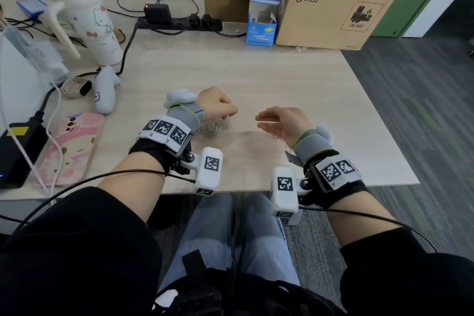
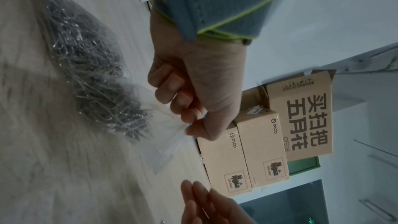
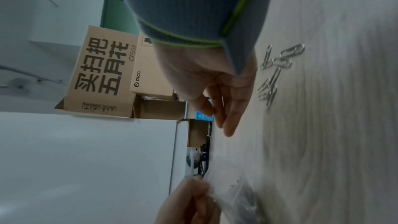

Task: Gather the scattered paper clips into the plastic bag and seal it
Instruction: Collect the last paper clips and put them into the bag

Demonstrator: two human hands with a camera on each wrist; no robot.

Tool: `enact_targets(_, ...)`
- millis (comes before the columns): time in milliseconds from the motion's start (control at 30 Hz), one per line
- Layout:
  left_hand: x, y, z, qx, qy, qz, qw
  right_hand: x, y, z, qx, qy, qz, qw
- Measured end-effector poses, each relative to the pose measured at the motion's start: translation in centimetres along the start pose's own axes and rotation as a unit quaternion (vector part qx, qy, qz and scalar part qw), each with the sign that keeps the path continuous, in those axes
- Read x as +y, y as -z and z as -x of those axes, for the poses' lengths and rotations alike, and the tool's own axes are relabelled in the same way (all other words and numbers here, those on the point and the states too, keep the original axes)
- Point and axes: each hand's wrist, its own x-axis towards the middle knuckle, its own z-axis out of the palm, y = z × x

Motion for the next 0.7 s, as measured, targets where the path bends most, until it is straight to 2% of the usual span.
enact_targets(100, 0.8, -0.6, -0.5, 0.016, -0.015, -0.008, 1.0, 0.5, 1.5, -0.2, 0.044, 0.04, 0.104, 0.993)
enact_targets(267, 2.8, -2.6, -1.4, 0.036, -0.084, 0.012, 0.996, 0.9, 4.1, -0.8, 0.096, 0.077, 0.251, 0.96)
enact_targets(367, 4.2, -4.1, -1.7, 0.002, -0.118, 0.012, 0.993, 1.2, 5.9, -0.5, 0.112, 0.069, 0.317, 0.939)
enact_targets(533, 5.3, -6.8, -2.3, -0.081, -0.121, -0.088, 0.985, 1.7, 8.1, 0.3, 0.092, 0.063, 0.415, 0.903)
enact_targets(700, 5.4, -8.7, -3.0, -0.082, -0.13, -0.102, 0.983, 2.3, 8.0, 0.6, 0.086, 0.111, 0.477, 0.868)
